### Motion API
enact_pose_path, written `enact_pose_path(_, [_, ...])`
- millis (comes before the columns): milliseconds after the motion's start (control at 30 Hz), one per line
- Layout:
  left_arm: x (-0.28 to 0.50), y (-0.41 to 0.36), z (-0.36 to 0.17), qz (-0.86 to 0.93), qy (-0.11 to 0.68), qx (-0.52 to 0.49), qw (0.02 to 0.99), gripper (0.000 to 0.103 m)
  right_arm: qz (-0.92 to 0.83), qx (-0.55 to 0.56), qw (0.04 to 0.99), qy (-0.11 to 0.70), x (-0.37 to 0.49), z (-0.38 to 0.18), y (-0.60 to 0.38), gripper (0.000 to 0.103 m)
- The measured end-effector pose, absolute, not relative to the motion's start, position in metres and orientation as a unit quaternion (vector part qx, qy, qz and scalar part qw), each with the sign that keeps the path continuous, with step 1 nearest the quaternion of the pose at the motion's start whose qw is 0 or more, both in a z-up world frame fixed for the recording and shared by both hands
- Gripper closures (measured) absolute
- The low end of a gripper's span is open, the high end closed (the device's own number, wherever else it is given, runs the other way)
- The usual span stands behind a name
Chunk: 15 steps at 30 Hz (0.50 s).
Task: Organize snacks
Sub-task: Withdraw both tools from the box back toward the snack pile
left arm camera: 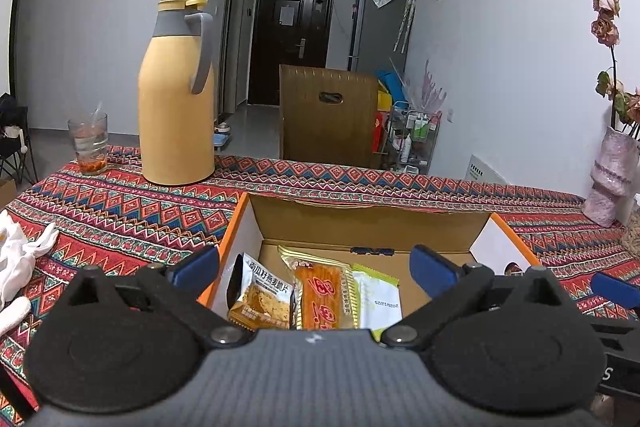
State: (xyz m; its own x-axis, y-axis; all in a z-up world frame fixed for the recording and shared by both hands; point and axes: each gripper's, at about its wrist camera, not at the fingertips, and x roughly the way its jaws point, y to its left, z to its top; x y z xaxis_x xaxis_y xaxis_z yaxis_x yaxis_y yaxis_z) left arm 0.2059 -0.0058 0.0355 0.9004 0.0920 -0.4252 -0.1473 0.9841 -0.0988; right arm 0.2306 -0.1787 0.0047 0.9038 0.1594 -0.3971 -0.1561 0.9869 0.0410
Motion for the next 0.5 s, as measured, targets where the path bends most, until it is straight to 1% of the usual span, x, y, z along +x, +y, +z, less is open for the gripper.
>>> enact_pose_path(267, [0.202, -0.007, 0.04, 0.059, 0.211, -0.061, 0.974, 0.0, 0.079, 0.006, 0.977, 0.197, 0.225, 0.011, -0.182, 0.0])
enact_pose_path(500, [0.193, -0.008, 0.057, 0.065, 0.199, -0.064, 0.976, 0.0, 0.082, 0.005, 0.981, 0.176, 0.213, 0.027, -0.185, 0.0])
